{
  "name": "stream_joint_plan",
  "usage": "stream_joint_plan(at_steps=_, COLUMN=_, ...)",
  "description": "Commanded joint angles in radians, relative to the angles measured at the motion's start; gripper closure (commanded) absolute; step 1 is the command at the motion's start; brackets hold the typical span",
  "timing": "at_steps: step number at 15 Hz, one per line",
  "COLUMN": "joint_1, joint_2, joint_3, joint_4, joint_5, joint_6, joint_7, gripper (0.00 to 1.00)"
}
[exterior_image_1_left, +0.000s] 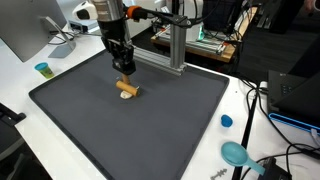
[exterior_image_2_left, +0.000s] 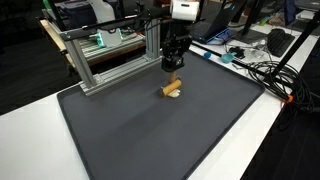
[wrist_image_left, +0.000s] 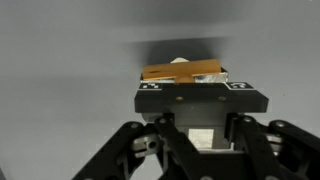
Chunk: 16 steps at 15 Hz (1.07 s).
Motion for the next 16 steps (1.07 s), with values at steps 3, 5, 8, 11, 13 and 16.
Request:
stream_joint_plan(at_steps=3, joint_1=0.009, joint_2=0.051, joint_3=-0.021, joint_4=0.035, joint_5=0.013, joint_6=0.092, joint_7=0.075, gripper=0.78)
stream_joint_plan(at_steps=5, joint_1=0.011, joint_2=0.063, joint_3=-0.022, joint_4=0.037, joint_5=0.014, joint_6=0.116, joint_7=0.093, gripper=0.78)
stream_joint_plan(at_steps=8, joint_1=0.013, joint_2=0.072, joint_3=-0.026, joint_4=0.036, joint_5=0.012, joint_6=0.125, joint_7=0.115, gripper=0.78)
stream_joint_plan(at_steps=11, joint_1=0.015, joint_2=0.073, joint_3=-0.030, joint_4=0.038, joint_5=0.011, joint_6=0.141, joint_7=0.144, gripper=0.78)
stream_joint_plan(at_steps=13, joint_1=0.017, joint_2=0.075, joint_3=-0.036, joint_4=0.041, joint_5=0.009, joint_6=0.163, joint_7=0.167, gripper=0.78)
stream_joint_plan(at_steps=16, joint_1=0.021, joint_2=0.087, joint_3=-0.042, joint_4=0.044, joint_5=0.007, joint_6=0.178, joint_7=0.170, gripper=0.78)
